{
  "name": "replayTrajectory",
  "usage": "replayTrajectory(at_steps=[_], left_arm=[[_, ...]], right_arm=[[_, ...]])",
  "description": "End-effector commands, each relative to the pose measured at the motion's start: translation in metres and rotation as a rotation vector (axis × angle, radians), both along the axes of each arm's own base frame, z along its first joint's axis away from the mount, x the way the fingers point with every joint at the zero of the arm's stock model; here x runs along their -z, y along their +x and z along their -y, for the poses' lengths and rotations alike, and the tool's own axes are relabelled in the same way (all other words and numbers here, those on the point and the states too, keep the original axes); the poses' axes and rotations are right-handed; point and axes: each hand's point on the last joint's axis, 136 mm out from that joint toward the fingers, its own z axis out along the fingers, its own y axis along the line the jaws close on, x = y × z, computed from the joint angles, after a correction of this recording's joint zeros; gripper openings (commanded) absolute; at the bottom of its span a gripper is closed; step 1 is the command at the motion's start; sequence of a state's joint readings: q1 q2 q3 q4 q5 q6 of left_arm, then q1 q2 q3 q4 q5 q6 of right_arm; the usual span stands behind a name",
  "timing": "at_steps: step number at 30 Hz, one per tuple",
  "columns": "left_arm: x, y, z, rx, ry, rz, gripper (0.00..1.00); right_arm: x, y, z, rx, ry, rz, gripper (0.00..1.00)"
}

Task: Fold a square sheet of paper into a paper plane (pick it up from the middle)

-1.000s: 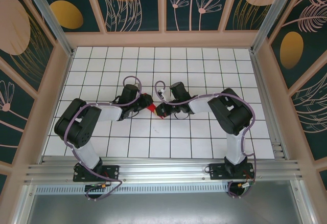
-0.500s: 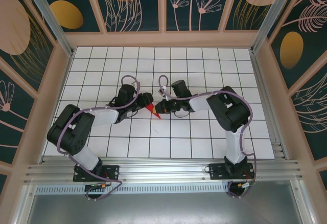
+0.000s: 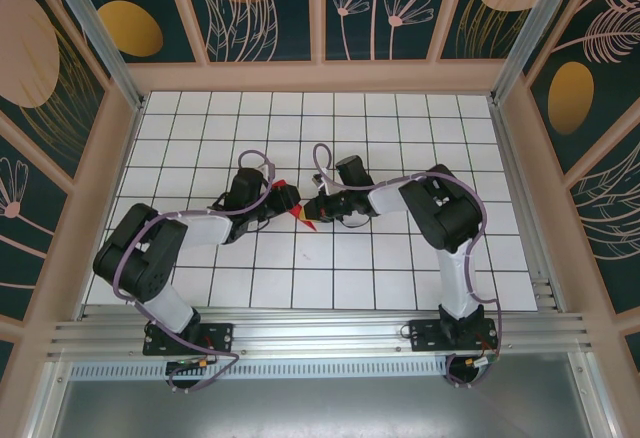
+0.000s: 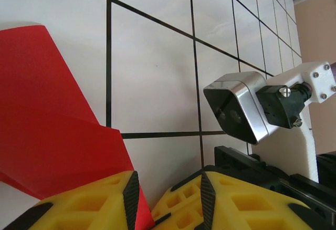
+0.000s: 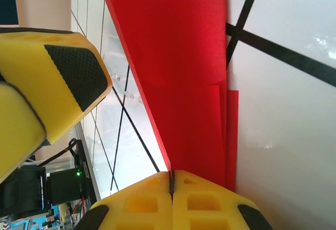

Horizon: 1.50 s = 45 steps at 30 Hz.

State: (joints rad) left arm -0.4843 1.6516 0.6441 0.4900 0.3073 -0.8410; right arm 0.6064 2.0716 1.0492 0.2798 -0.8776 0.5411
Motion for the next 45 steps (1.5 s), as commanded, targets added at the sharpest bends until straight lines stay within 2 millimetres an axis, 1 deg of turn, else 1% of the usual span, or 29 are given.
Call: replayTrajectory(at_steps=[1, 5, 16, 17, 26, 31, 36, 38, 45], left_arm=[[0.005, 0.002, 0.002, 0.018, 0.002, 0.011, 0.38], [0.009, 0.002, 0.002, 0.019, 0.006, 0.002, 0.38], [0.009, 0.007, 0.003, 0.013, 0.011, 0.003, 0.37], [0.021, 0.006, 0.002, 0.011, 0.025, -0.022, 0.36], [0.031, 0.008, -0.003, -0.016, 0.057, -0.05, 0.35], [0.034, 0.01, -0.004, -0.032, 0.067, -0.073, 0.35], [0.039, 0.011, -0.006, -0.048, 0.082, -0.1, 0.35], [0.041, 0.011, -0.006, -0.051, 0.085, -0.106, 0.35], [0.044, 0.013, -0.006, -0.064, 0.093, -0.129, 0.35]], right_arm=[[0.001, 0.005, -0.002, 0.004, 0.001, -0.035, 0.0], [0.004, 0.005, -0.001, 0.006, -0.01, -0.048, 0.0], [0.008, 0.005, -0.001, 0.007, -0.025, -0.061, 0.0], [0.008, 0.005, 0.0, 0.008, -0.026, -0.062, 0.0], [0.004, 0.007, -0.001, 0.006, -0.034, -0.049, 0.0], [-0.003, 0.008, -0.001, -0.002, -0.034, -0.018, 0.09], [-0.009, 0.008, 0.002, -0.023, -0.041, 0.029, 0.19], [-0.009, 0.006, 0.004, -0.033, -0.049, 0.046, 0.21], [-0.011, 0.006, 0.009, -0.058, -0.085, 0.117, 0.21]])
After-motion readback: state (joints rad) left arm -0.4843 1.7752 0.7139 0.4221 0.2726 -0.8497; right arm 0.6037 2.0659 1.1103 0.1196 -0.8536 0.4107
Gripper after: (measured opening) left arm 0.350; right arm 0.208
